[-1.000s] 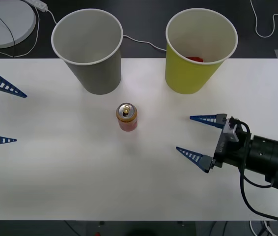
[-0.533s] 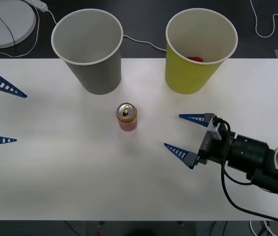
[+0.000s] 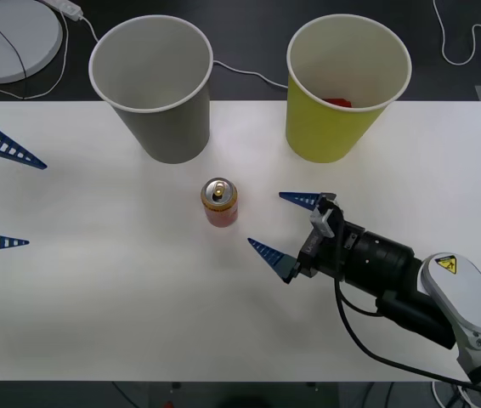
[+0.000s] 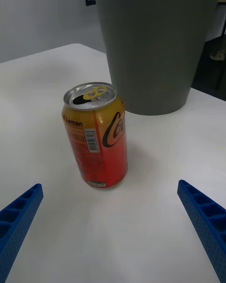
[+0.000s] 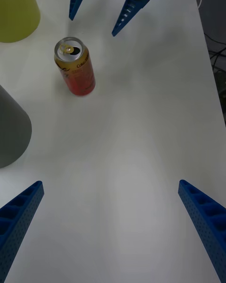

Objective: Put the can into the green bin and the plastic bottle into the gray bin

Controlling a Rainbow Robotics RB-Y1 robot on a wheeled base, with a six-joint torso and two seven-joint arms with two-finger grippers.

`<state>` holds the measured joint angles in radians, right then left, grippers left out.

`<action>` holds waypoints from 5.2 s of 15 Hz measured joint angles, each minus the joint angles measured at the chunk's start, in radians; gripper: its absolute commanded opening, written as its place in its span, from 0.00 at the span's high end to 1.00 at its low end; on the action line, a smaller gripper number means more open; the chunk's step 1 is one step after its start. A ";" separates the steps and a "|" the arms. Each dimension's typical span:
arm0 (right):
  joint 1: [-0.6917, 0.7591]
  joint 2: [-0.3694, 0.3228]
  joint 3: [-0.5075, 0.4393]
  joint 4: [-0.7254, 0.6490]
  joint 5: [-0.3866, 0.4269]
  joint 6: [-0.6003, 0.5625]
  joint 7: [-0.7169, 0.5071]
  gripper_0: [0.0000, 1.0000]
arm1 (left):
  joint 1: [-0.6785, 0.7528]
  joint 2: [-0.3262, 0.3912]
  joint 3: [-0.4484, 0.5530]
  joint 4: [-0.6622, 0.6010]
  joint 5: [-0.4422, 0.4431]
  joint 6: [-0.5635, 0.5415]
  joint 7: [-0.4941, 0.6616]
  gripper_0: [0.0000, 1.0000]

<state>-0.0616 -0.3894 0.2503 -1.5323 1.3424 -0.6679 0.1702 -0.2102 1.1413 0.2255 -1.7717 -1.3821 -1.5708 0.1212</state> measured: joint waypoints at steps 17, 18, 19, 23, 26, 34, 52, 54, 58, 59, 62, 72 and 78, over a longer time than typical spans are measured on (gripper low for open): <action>-0.240 0.137 0.195 0.257 0.000 0.244 0.012 0.00 | 0.000 0.000 0.000 0.000 0.000 0.000 0.000 0.00; -0.251 0.145 0.195 0.271 0.000 0.244 0.014 0.00 | 0.000 0.000 0.000 0.000 0.000 0.000 0.000 0.00; -0.259 0.151 0.195 0.281 0.001 0.245 0.016 0.00 | 0.000 0.000 0.000 0.000 0.000 0.000 0.000 0.00; -0.277 0.167 0.195 0.310 0.001 0.245 0.021 0.31 | 0.000 0.000 0.000 0.000 0.000 0.000 0.000 0.00; -0.280 0.166 0.196 0.310 0.001 0.244 0.024 1.00 | 0.000 0.000 0.000 0.000 0.000 0.000 0.000 0.00; -0.294 0.161 0.202 0.309 0.003 0.242 0.018 1.00 | 0.000 0.000 0.000 0.000 0.000 0.000 0.000 0.00; -0.107 -0.257 -0.104 -0.347 0.464 -0.353 -0.794 1.00 | 0.000 0.000 0.000 0.000 0.000 0.000 0.000 0.00; -0.094 -0.287 -0.177 -0.418 0.485 -0.454 -0.904 1.00 | 0.000 0.000 0.000 0.000 0.000 0.000 0.000 0.00; -0.093 -0.379 -0.296 -0.511 0.473 -0.595 -1.082 1.00 | 0.000 0.000 0.000 0.000 0.000 0.000 0.000 0.00; -0.094 -0.408 -0.332 -0.525 0.449 -0.627 -1.128 1.00 | 0.000 0.000 0.000 0.000 0.000 0.000 0.000 0.00; -0.095 -0.520 -0.396 -0.537 0.345 -0.661 -1.220 1.00 | 0.000 0.000 0.000 0.000 0.000 0.000 0.000 0.00; -0.276 -0.773 -0.462 -0.473 0.245 -0.823 -1.441 1.00 | 0.000 0.000 0.000 0.000 0.000 0.000 0.000 0.00; -0.668 -0.828 -0.196 -0.257 0.228 -0.894 -1.441 1.00 | 0.000 0.000 0.000 0.000 0.000 0.000 0.000 0.00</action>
<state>-0.7300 -1.2177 0.0539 -1.7888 1.5705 -1.5619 -1.2708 -0.2101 1.1413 0.2255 -1.7717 -1.3821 -1.5708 0.1212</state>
